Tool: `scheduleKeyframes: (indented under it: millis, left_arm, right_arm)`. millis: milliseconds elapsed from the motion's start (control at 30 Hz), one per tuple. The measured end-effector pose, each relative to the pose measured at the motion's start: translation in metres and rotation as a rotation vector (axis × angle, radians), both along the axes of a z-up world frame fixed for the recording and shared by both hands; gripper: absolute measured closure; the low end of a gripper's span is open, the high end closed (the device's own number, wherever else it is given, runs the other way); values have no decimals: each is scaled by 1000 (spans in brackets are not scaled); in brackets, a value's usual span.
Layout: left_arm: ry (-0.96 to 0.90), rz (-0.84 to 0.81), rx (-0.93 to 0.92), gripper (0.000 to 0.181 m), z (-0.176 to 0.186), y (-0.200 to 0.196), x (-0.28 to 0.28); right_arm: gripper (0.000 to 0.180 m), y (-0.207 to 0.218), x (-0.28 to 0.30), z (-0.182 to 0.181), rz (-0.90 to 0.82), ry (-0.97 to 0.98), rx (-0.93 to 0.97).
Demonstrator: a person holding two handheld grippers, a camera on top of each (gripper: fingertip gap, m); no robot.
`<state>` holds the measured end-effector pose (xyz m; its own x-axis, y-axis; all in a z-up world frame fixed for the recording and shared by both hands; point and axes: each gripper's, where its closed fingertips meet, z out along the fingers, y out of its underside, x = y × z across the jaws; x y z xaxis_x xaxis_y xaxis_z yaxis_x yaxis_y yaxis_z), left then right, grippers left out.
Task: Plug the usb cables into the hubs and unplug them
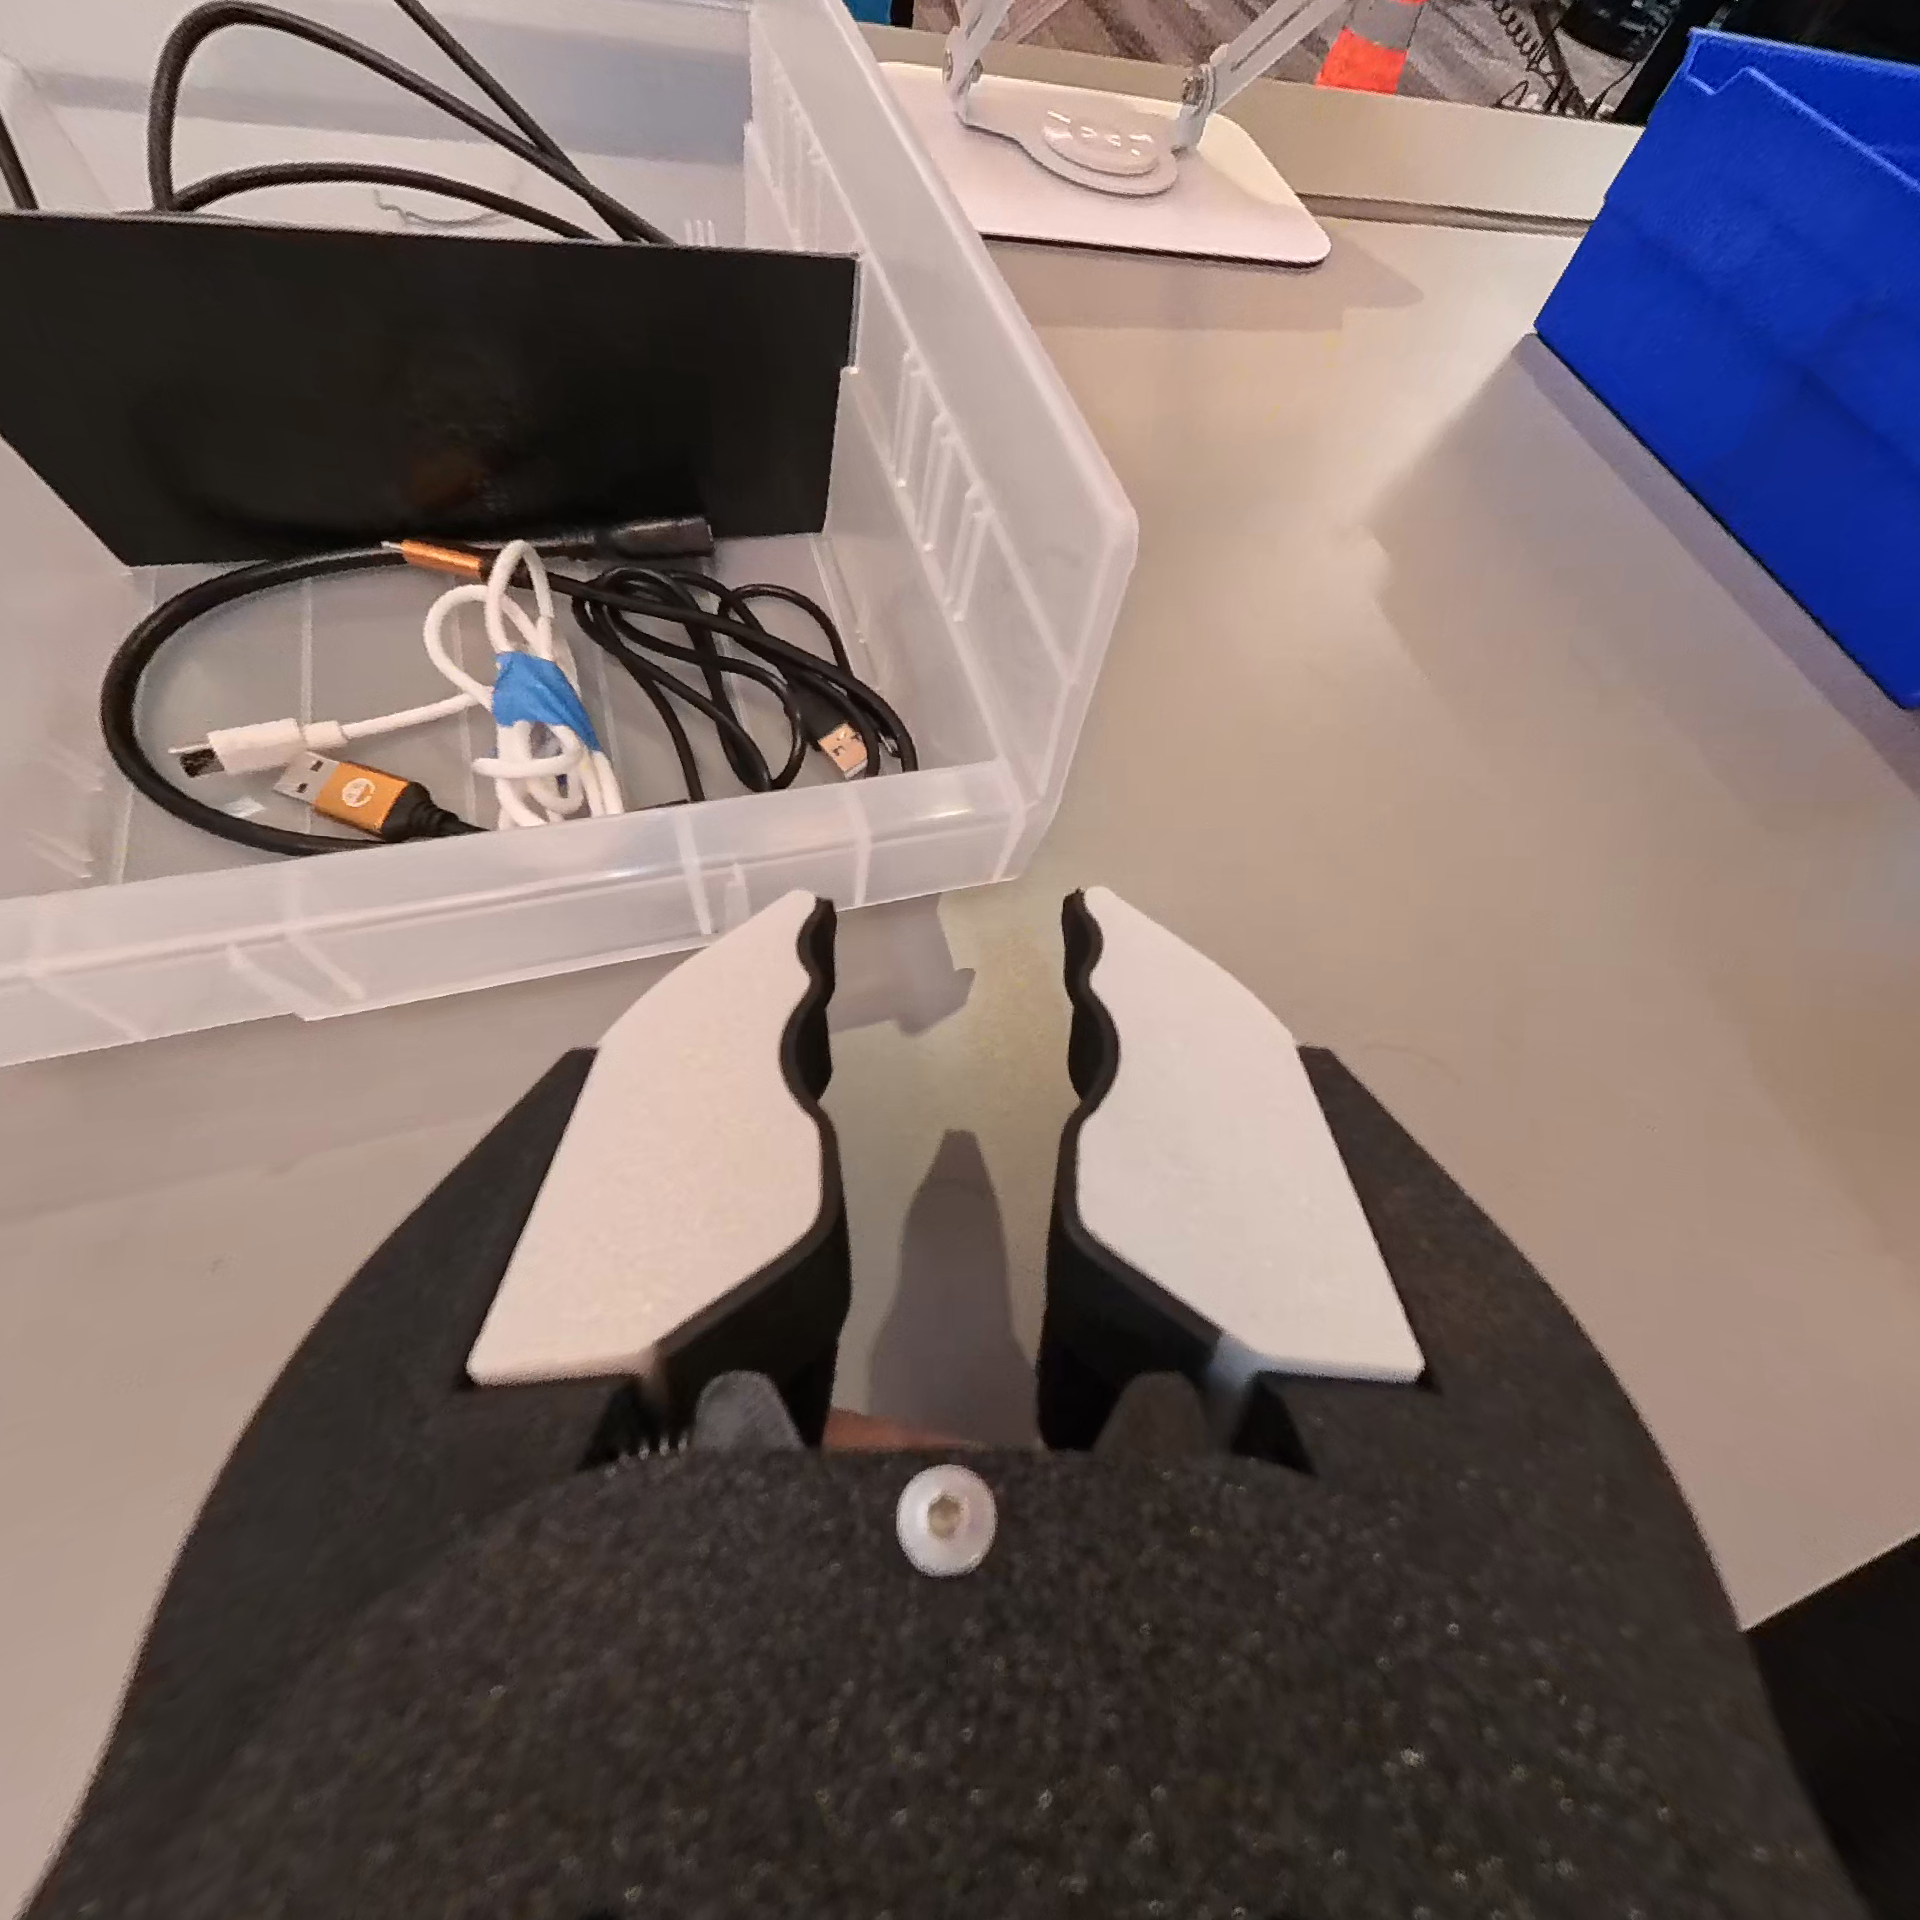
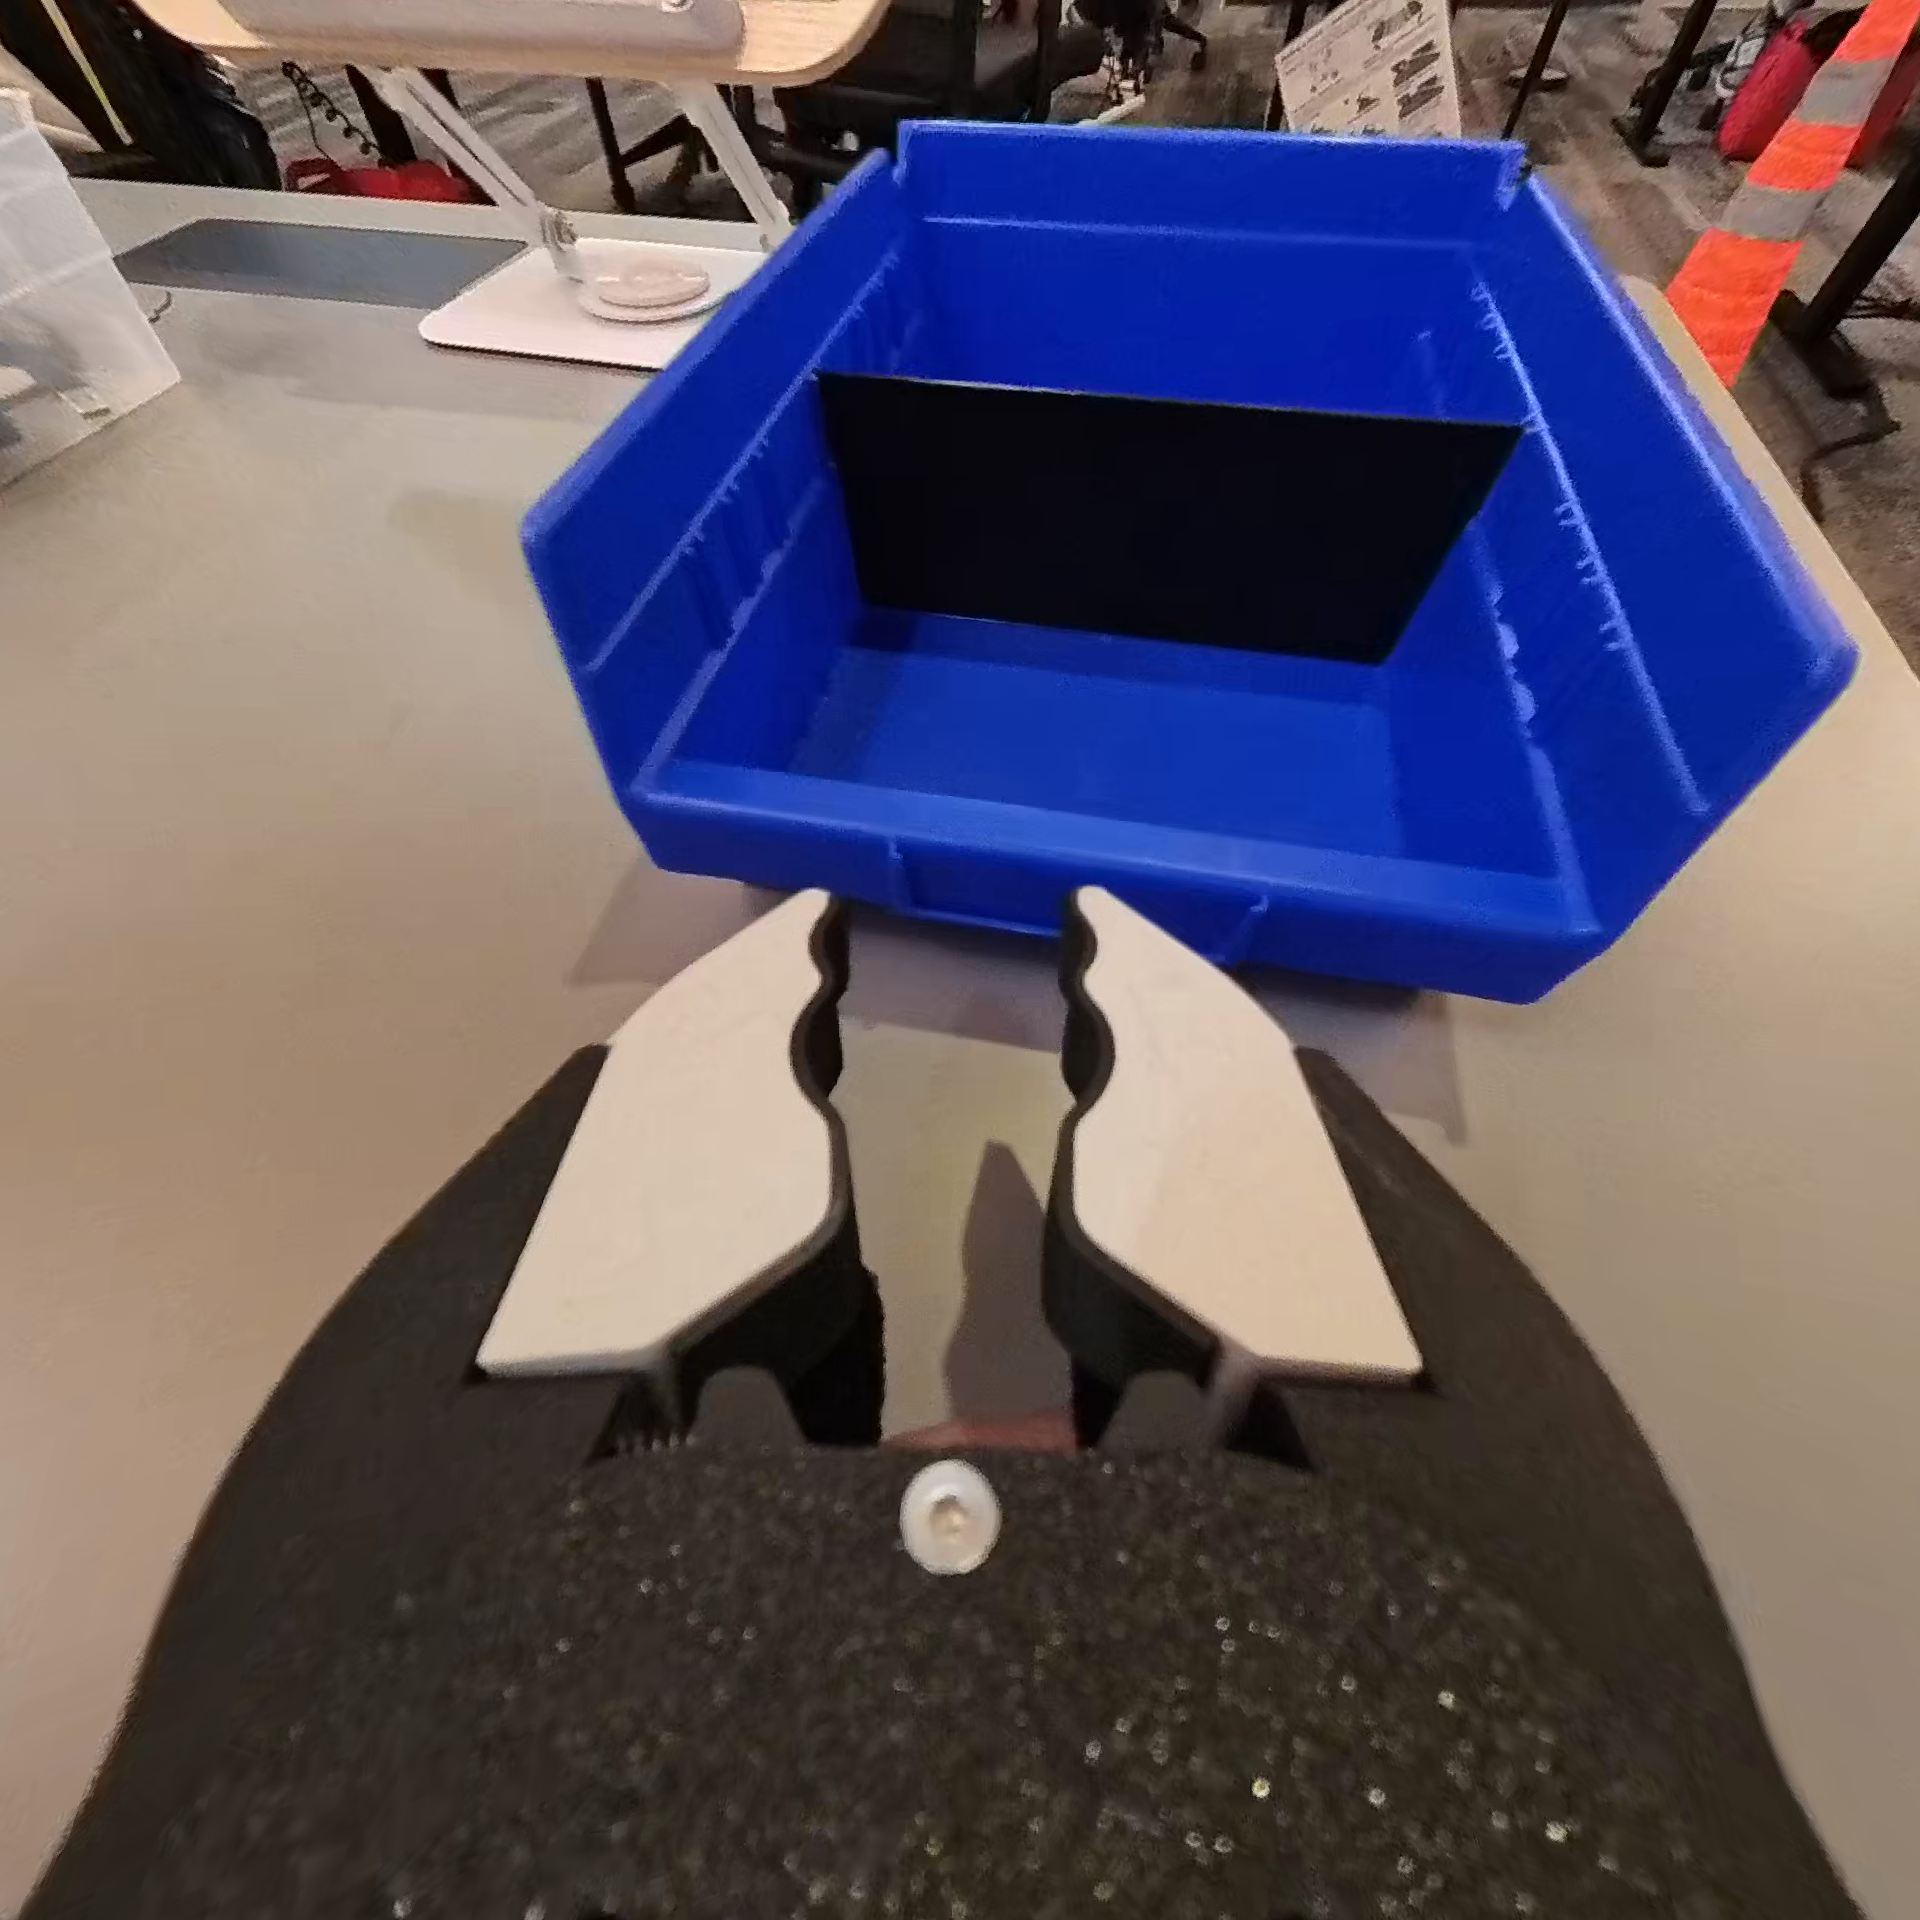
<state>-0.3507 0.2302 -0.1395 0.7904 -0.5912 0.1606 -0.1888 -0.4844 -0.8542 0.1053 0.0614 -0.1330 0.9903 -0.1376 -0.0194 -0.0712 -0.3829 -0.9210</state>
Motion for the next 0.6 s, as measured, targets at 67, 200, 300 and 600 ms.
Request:
scheduleKeyframes:
  millis: [67, 200, 300, 600]
  left_arm:
    - [-21, 4, -2, 139, 4, 1, 0]
    - [-13, -38, -106, 135, 14, 4, -1]
    - [152, -36, -201, 129, 10, 28, -12]
    - [438, -90, -540, 118, -18, 99, -23]
  right_arm:
    - [141, -4, -6, -1, -8, 30, -12]
    - [141, -9, -35, 8, 16, 191, 61]
    - [138, -3, -49, 14, 68, 147, 67]
    - [137, -5, -60, 13, 127, 46, 42]
